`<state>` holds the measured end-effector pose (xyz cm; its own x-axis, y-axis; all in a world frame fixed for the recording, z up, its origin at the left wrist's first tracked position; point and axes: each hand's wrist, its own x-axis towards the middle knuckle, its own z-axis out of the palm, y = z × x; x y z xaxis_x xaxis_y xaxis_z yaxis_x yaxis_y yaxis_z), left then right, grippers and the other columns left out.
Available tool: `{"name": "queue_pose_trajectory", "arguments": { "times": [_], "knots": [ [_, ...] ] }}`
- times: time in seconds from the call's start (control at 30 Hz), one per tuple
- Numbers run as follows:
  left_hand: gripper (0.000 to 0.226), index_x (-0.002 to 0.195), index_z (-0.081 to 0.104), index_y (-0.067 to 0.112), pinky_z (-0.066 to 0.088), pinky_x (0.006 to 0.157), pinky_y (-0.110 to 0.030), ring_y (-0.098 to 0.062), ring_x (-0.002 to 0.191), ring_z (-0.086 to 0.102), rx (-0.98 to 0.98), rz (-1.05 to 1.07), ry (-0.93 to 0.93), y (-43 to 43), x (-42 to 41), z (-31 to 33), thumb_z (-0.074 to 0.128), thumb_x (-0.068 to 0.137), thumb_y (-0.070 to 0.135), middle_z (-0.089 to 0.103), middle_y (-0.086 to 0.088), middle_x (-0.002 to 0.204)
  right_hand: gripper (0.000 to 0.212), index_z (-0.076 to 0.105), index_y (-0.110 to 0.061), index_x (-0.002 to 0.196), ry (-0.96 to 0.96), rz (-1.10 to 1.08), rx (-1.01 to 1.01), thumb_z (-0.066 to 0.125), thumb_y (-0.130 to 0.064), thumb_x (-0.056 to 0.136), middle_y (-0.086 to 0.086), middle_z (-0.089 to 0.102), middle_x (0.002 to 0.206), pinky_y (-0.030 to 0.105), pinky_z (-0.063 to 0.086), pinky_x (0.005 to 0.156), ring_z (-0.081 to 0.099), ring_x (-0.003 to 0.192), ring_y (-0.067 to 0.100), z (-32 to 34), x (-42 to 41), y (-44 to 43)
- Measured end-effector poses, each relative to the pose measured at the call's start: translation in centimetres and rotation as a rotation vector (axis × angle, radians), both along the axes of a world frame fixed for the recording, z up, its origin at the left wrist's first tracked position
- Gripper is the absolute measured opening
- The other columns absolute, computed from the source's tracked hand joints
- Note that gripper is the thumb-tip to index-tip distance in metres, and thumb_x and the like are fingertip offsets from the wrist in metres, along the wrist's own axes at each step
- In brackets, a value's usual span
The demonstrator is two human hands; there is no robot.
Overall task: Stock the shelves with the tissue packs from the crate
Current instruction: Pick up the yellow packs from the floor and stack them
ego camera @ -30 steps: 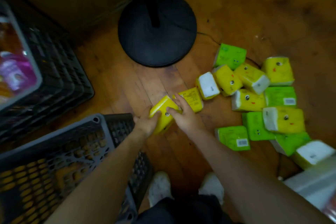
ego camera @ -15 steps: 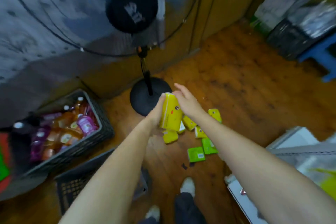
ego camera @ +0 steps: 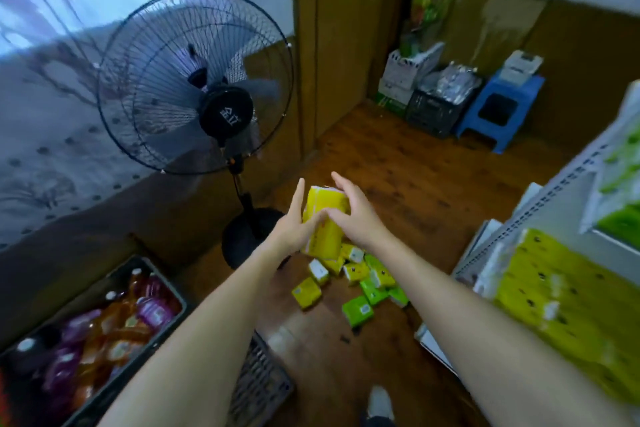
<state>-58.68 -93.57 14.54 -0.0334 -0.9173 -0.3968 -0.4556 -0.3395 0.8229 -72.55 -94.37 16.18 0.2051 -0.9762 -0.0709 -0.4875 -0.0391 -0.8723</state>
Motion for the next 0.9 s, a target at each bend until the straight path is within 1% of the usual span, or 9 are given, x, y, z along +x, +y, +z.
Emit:
{"name": "queue_pose_trajectory", "arguments": {
  "times": [0.13,0.2,0.3,0.43,0.57,0.7,0.77,0.83,0.9],
  "knots": [
    [0.079,0.131,0.002,0.069,0.054,0.085,-0.049,-0.034,0.113,0.056,-0.047,-0.176,-0.008,2.3,-4.2,1.1,0.058,0.076,0.065,0.049,-0.009,0.136,0.068,0.018,-0.016,0.148,0.017,-0.146,0.041,0.054,-0.014,0.089,0.001,0.013,0.154,0.021,0.019,0.106,0.018,0.140,0.013,1.2,-4.6,4.1],
    [0.077,0.135,0.007,0.063,0.058,0.075,-0.045,-0.030,0.107,0.060,-0.065,-0.252,0.000,3.6,-7.0,1.7,0.060,0.079,0.060,0.052,-0.008,0.130,0.065,0.020,-0.012,0.147,0.038,-0.226,0.066,0.053,-0.017,0.091,0.000,0.006,0.155,0.023,0.018,0.109,0.013,0.142,0.013,1.3,-7.7,6.3],
    [0.076,0.141,0.008,0.053,0.057,0.074,-0.039,-0.029,0.105,0.061,-0.109,-0.374,-0.027,5.7,-12.0,2.7,0.059,0.086,0.049,0.055,-0.007,0.128,0.058,0.033,-0.012,0.141,0.045,-0.346,0.082,0.057,-0.021,0.090,0.001,0.004,0.155,0.030,0.021,0.112,0.010,0.143,0.016,1.5,-12.9,9.8],
    [0.080,0.141,0.003,0.054,0.059,0.066,-0.041,-0.028,0.095,0.066,-0.117,-0.455,0.046,9.7,-19.6,3.9,0.060,0.086,0.046,0.058,-0.005,0.122,0.053,0.039,-0.024,0.137,-0.053,-0.469,0.117,0.058,-0.021,0.088,0.005,0.020,0.146,0.022,0.025,0.101,0.025,0.135,0.018,2.4,-20.0,14.9],
    [0.077,0.142,0.003,0.051,0.058,0.059,-0.039,-0.034,0.094,0.066,-0.087,-0.531,0.062,15.3,-27.5,2.9,0.058,0.089,0.041,0.058,-0.010,0.120,0.066,0.035,-0.035,0.138,-0.256,-0.525,0.153,0.059,-0.024,0.078,0.002,0.043,0.134,0.040,0.046,0.098,0.049,0.116,0.018,1.2,-27.0,21.4],
    [0.077,0.142,0.011,0.040,0.058,0.066,-0.045,-0.035,0.097,0.064,-0.057,-0.589,0.084,21.2,-35.6,-0.1,0.064,0.086,0.037,0.053,-0.013,0.130,0.069,0.019,-0.034,0.146,-0.372,-0.611,0.222,0.054,-0.010,0.091,-0.007,0.037,0.135,0.033,0.054,0.077,0.055,0.107,0.016,-1.5,-34.1,29.0],
    [0.079,0.143,0.009,0.034,0.057,0.070,-0.048,-0.032,0.090,0.066,-0.056,-0.658,0.080,24.1,-39.3,-1.1,0.064,0.087,0.035,0.051,-0.007,0.131,0.073,0.015,-0.037,0.146,-0.393,-0.707,0.246,0.056,-0.013,0.090,-0.007,0.036,0.141,0.040,0.054,0.080,0.056,0.110,0.022,-3.0,-37.2,32.4],
    [0.074,0.144,0.009,0.030,0.057,0.060,-0.032,-0.015,0.064,0.066,-0.069,-0.722,0.083,26.5,-42.3,-1.7,0.060,0.090,0.027,0.064,-0.009,0.105,0.074,0.014,-0.034,0.147,-0.394,-0.769,0.285,0.058,-0.016,0.090,-0.003,0.035,0.143,0.046,0.052,0.085,0.052,0.119,0.029,-3.4,-39.9,35.4],
    [0.067,0.142,0.014,0.027,0.046,0.042,-0.016,-0.003,0.044,0.057,-0.065,-0.759,0.097,28.1,-44.6,-1.9,0.059,0.092,0.022,0.060,-0.002,0.077,0.072,0.017,-0.027,0.147,-0.379,-0.800,0.326,0.060,-0.019,0.089,-0.002,0.040,0.136,0.049,0.051,0.085,0.053,0.115,0.029,-3.8,-42.6,37.5]
  ]
}}
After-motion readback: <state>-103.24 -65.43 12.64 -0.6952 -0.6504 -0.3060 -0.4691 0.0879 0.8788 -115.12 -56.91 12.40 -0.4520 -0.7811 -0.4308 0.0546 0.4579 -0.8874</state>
